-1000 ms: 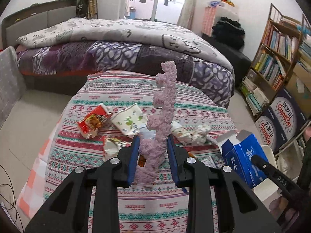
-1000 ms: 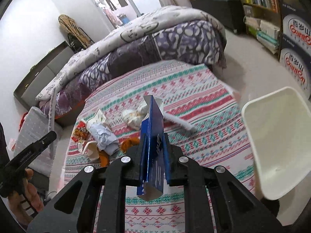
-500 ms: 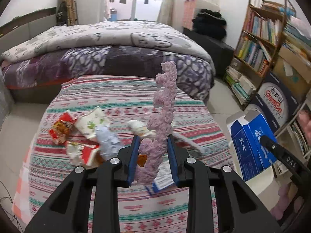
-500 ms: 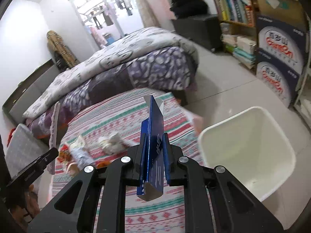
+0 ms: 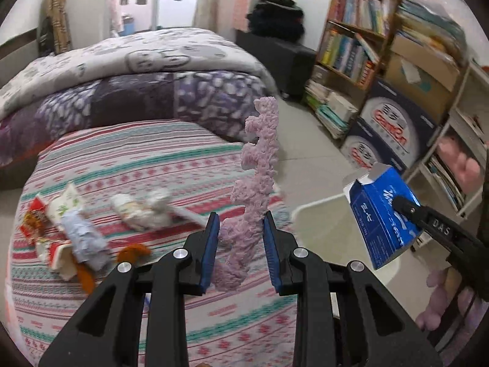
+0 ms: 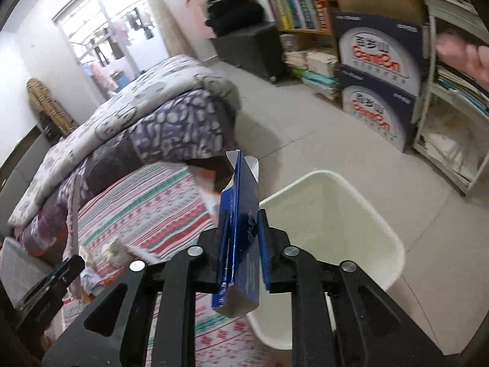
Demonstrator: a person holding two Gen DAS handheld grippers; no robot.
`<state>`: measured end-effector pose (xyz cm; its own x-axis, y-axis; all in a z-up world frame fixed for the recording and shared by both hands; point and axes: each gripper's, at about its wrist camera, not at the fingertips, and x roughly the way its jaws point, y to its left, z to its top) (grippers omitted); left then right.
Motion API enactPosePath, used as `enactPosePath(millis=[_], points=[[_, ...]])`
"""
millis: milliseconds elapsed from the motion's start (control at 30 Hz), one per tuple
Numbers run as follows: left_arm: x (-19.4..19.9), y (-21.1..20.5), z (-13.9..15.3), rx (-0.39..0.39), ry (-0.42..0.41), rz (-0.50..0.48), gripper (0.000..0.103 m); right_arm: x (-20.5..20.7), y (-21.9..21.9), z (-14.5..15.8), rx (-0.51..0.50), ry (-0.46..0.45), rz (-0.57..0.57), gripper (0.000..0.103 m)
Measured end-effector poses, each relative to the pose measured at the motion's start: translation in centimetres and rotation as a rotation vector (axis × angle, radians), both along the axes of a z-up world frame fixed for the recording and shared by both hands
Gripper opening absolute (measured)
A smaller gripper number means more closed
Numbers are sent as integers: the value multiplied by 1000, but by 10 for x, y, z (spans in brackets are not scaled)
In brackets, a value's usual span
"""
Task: Collect trash
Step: 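Carry both items over the white bin and open both tools to drop them, then grasp the white-and-blue printed card box with the left tool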
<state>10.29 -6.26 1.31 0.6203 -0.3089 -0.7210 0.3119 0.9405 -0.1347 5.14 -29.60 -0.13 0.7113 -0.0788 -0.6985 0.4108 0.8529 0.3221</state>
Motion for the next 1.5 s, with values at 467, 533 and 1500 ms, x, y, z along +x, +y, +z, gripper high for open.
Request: enactPosePath(millis=[467,533,1500], points=[[-7,-93,-21,-13,75,-160,29,-35,-68,16,30,-76,-206,67],[-10,-99,-27,-21,95,-185,29,-39,-73,16,47,-79,-221,69],[-12,-35,-48,301,64,-93,81,-15,13,20,-160,-47,-56,96]])
